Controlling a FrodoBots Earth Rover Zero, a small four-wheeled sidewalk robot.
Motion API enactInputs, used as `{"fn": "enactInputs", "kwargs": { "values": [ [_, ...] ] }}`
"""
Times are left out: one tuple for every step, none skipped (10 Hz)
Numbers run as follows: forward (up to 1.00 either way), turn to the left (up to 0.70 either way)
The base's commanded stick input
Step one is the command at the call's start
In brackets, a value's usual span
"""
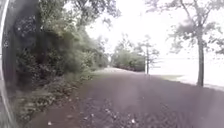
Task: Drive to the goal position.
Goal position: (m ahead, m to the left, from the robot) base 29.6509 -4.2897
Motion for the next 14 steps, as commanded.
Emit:
{"fn": "enactInputs", "kwargs": {
  "values": [
    [0.70,0.30],
    [0.70,0.15],
    [0.70,0.02],
    [0.70,0.01],
    [0.70,0.00],
    [0.70,0.00],
    [0.70,0.00],
    [0.70,0.00],
    [0.70,0.00],
    [0.70,0.00],
    [0.70,0.00],
    [0.70,0.00],
    [0.70,0.00],
    [0.70,0.00]
  ]
}}
